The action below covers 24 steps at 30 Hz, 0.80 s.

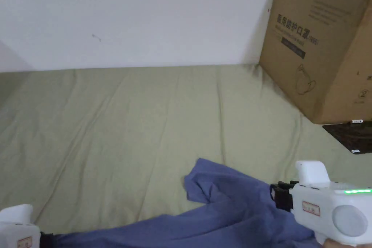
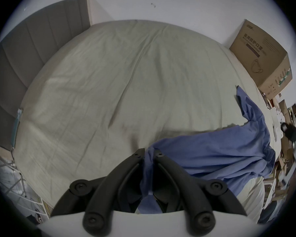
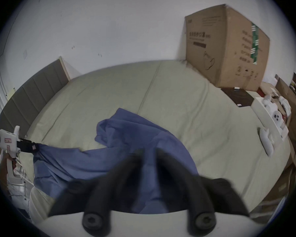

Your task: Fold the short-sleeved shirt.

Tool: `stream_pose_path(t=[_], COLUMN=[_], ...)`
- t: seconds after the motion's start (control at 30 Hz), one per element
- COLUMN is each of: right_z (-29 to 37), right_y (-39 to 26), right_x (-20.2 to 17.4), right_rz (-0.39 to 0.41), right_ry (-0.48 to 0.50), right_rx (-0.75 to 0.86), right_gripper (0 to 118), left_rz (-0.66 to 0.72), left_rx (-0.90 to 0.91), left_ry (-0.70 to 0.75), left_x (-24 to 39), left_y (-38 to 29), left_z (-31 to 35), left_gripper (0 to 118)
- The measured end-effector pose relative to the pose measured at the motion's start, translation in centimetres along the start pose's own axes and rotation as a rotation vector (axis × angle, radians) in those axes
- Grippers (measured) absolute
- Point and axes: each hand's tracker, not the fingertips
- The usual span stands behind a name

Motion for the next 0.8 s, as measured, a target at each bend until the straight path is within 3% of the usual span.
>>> stream_pose_path(t=[0.03, 0.1, 0.17, 0.2, 0.33, 0.37, 0.4, 0.43, 0.5, 0.57, 0.6, 0.63, 0.67, 0.8], right_z=[-1.5, -4.8, -8.0, -9.5, -15.2, -16.1, -17.0, -17.6, -16.7, -16.1, -16.0, -15.8, -15.5, -12.3], right_y=[1.2, 2.9, 4.3, 4.7, 5.3, 5.0, 4.5, 3.7, 3.3, 3.6, 3.9, 4.2, 4.5, 6.1], right_x=[0.8, 2.2, 3.5, 3.8, 5.2, 5.4, 5.4, 5.2, 4.6, 4.4, 4.5, 4.6, 4.5, 4.4], right_rz=[-0.009, -0.047, -0.1, -0.103, -0.096, -0.092, -0.076, -0.038, -0.013, -0.017, -0.022, -0.033, -0.039, -0.062], right_ry=[0.022, 0.04, -0.019, -0.049, -0.021, -0.038, -0.044, -0.112, -0.109, -0.093, -0.085, -0.078, -0.076, -0.097], right_rx=[-0.046, -0.135, -0.16, -0.191, -0.358, -0.383, -0.421, -0.454, -0.359, -0.38, -0.39, -0.404, -0.4, -0.344], right_gripper=[101, 105, 110, 110, 108, 100, 73, 58, 56, 48, 32, 9, 3, 3], left_rz=[-0.011, -0.018, -0.038, -0.041, -0.042, -0.043, -0.044, -0.046, -0.047, -0.052, -0.049, -0.045, -0.041, -0.038], left_rx=[0.019, 0.031, 0.046, 0.049, 0.041, 0.038, 0.032, 0.029, 0.025, 0.015, 0.011, 0.011, 0.012, 0.042], left_ry=[-0.002, -0.001, -0.005, -0.003, 0.002, 0.003, 0.007, 0.007, 0.008, 0.01, 0.009, 0.007, 0.004, 0.004], left_x=[0.2, 1.2, 1.5, 1.6, 1.8, 1.9, 1.9, 1.9, 1.8, 1.7, 1.6, 1.6, 1.6, 1.7], left_y=[0.3, 0.8, 1.4, 1.6, 2.0, 2.2, 2.2, 2.1, 2.1, 2.0, 2.1, 2.2, 2.3, 3.9], left_z=[0.5, 1.6, 1.8, 1.8, 1.6, 1.4, 1.3, 1.2, 0.8, 0.5, 0.5, 0.5, 0.7, 1.9], left_gripper=[7, 7, 7, 7, 7, 7, 7, 7, 7, 7, 7, 7, 7, 7])
